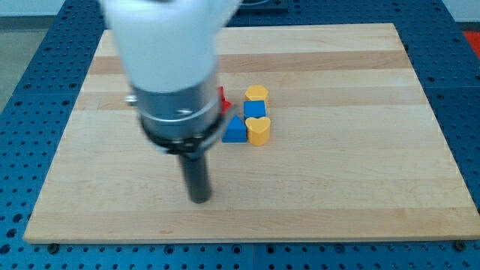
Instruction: Adjust the green blocks to the group of blocks
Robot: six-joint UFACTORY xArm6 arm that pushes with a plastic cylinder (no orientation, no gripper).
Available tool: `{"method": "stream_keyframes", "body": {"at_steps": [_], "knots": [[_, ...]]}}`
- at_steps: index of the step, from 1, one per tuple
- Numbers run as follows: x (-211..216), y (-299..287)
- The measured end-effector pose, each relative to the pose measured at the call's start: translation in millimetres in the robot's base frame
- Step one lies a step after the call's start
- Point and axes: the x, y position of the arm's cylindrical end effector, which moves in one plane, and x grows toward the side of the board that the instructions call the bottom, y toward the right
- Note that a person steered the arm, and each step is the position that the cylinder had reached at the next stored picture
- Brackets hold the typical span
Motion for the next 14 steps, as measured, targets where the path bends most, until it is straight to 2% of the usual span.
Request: {"method": "stream_keyframes", "body": {"at_steps": [1, 2, 3, 4, 8, 10, 14], "knots": [[-22.3, -65.5], [-71.8, -92.2], [-124.2, -95.8], [-155.7, -92.1], [-155.7, -28.1], [-155.7, -27.0], [-126.9, -35.0]]}}
